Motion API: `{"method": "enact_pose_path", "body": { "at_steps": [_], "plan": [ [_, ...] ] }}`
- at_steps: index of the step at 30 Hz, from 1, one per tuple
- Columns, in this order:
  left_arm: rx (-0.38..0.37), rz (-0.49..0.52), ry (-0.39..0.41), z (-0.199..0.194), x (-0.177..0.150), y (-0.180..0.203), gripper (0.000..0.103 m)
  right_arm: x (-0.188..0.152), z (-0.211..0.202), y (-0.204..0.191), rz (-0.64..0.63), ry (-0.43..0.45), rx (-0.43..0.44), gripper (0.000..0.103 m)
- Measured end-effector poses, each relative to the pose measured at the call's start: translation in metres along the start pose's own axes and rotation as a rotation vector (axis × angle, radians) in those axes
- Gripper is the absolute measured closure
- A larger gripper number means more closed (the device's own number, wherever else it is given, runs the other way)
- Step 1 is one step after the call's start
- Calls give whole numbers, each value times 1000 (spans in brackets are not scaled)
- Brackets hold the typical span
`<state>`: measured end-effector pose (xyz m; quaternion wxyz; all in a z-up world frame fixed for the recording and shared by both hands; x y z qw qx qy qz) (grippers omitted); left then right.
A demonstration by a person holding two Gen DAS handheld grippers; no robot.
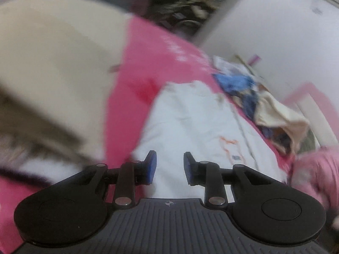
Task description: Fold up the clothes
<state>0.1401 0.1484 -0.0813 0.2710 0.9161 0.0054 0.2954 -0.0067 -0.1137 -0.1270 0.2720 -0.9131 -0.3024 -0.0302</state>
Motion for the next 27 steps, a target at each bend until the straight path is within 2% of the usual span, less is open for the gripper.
{"method": "enact_pose_path", "body": {
  "at_steps": [3,6,8,10,12,16,18,21,23,27],
  "plan": [
    [-12,60,-16,26,-2,19,76,25,-11,-5,-59,99,-15,74],
    [7,70,-31,55,-2,23,75,32,0,-25,-204,150,-48,74],
    [54,65,-53,76,-3,14,75,24,17,-30,-268,129,-72,74],
    [116,39,-106,97,-7,-1,76,2,47,-21,-288,29,-134,77],
    [101,-7,-102,98,-3,-6,77,-7,47,-19,-322,65,-151,77],
    [35,44,-38,89,22,12,76,-1,32,-23,-292,84,-153,77],
    [19,46,-53,100,35,17,76,6,27,-27,-288,122,-129,77],
    [35,24,-98,132,48,10,77,7,34,-26,-287,111,-122,77],
    [46,-3,-84,144,60,2,78,5,41,-21,-275,87,-124,77],
    [76,-49,-53,167,83,-12,78,1,45,-17,-257,96,-106,77]
  ]
}}
Point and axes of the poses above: each gripper's, at about its wrist camera, not at the fingertips, and z roughly the way its jaws point, y to its right, x to its top, the point moved 9 cm from there along z, roughly the way its jaws point, and after that the axes turned 6 degrees about -y, right-handed, at the moved point
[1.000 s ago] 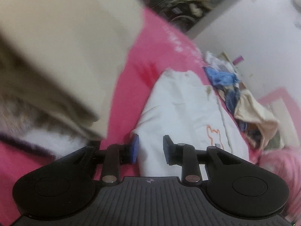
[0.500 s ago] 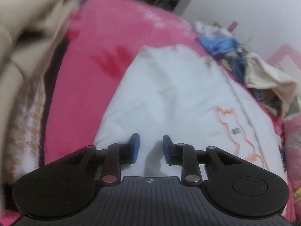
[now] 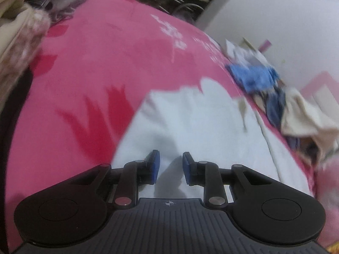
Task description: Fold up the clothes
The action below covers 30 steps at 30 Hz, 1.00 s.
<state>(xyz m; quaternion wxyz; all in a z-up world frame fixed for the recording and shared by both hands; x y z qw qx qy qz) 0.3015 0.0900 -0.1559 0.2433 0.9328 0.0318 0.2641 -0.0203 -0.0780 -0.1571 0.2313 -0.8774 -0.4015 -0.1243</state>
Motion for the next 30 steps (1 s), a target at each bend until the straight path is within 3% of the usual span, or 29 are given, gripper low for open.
{"method": "enact_pose_path", "body": {
  "at_steps": [7,11,15,19,20,23,27,30],
  "plan": [
    [99,64,86,9,51,5,75,2,3,5,54,5,61,77],
    [92,253,46,17,63,26,43,9,-2,9,86,17,94,76],
    [131,409,-20,37,58,35,42,19,-11,27,150,46,112,75],
    [145,478,-45,58,55,39,43,21,-5,40,211,43,137,74],
    [141,484,-36,60,55,40,49,21,-4,39,210,42,141,74],
    [121,486,0,61,55,44,89,20,-3,37,188,39,143,74],
    [132,484,98,55,65,54,95,20,0,39,182,38,149,75],
    [160,477,110,61,68,50,95,17,-5,46,200,36,167,75]
  ]
}}
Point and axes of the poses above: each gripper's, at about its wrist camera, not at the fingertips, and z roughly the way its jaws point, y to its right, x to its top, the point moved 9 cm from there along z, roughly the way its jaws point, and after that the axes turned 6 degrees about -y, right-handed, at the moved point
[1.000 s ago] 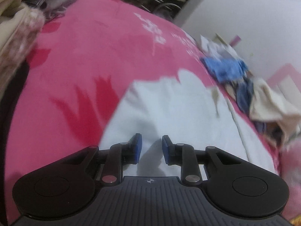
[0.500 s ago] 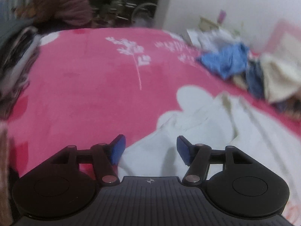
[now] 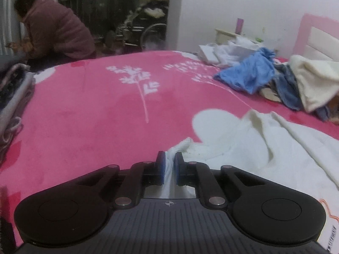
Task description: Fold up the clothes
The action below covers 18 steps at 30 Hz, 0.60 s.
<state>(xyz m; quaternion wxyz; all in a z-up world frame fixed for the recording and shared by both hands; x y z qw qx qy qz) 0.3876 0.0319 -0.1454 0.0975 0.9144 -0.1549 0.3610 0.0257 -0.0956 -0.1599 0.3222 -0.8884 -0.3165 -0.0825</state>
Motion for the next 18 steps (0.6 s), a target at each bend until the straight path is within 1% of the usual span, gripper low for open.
{"method": "enact_pose_path", "body": {
  "at_steps": [3,5,7,8,9,11,13,14,16,17,18],
  "plan": [
    [32,28,-11,9,-8,2,94,1,2,2,13,-4,12,75],
    [41,38,-6,8,-8,3,90,1,3,2,20,-7,17,75],
    [49,31,-8,4,-3,2,81,1,2,3,28,-8,21,75],
    [58,23,0,1,-1,-1,74,1,1,3,31,-8,23,75],
    [68,2,20,-4,2,-4,71,1,1,3,34,-8,25,75],
    [91,-58,66,-13,11,-13,71,0,1,5,40,-7,28,75],
    [115,-121,90,-19,17,-17,71,0,1,5,41,-5,29,75],
    [89,-124,86,-20,17,-11,71,0,0,5,41,-4,28,75],
    [5,-103,71,-23,16,8,71,0,0,4,39,-3,26,75],
    [-64,-70,47,-22,12,24,71,0,0,4,40,-3,24,75],
    [-82,-36,25,-18,8,35,70,1,0,4,41,-3,23,75]
  ]
}}
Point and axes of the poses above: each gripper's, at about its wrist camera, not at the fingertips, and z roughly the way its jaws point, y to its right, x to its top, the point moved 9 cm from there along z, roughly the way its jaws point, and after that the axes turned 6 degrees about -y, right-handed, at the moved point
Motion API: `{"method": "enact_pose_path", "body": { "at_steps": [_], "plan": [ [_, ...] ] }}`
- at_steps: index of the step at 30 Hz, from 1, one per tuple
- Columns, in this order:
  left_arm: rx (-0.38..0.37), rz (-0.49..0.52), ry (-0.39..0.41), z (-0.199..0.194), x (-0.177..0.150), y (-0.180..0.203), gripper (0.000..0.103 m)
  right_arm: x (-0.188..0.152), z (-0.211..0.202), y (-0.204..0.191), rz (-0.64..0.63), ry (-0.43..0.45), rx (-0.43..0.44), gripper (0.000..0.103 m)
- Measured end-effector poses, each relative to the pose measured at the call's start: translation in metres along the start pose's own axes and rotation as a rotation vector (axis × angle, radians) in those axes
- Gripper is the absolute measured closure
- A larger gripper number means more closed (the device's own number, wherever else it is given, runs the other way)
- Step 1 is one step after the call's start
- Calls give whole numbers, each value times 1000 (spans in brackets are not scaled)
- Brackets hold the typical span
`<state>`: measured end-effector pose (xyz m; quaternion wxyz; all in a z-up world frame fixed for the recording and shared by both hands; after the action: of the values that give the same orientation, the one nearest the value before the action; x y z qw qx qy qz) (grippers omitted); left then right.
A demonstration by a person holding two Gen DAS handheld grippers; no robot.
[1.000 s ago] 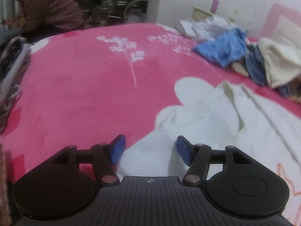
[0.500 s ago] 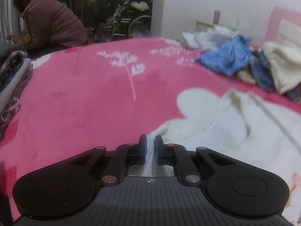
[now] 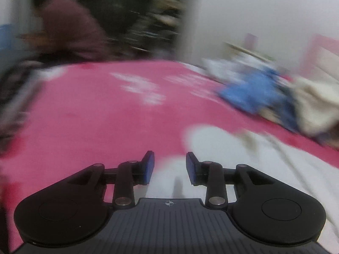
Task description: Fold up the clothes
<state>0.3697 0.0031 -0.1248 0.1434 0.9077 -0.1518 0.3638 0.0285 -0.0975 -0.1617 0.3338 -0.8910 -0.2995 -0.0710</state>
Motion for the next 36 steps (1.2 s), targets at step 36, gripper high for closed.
{"method": "enact_pose_path", "body": {
  "at_steps": [36],
  "plan": [
    [162,-73,-153,-89,-117,-10,61,223,25,90,-379,277,-512,103]
  ]
}}
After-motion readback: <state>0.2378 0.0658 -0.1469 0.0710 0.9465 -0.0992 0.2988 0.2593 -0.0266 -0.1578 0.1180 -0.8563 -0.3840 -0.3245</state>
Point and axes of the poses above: each gripper's, at about its wrist camera, not at the fingertips, and z roughly the way its jaws point, y to its right, x to its top, the point moved 9 cm from there along z, roughly the way its jaws point, and after that the axes turned 6 degrees about -y, right-handed, at the moved point
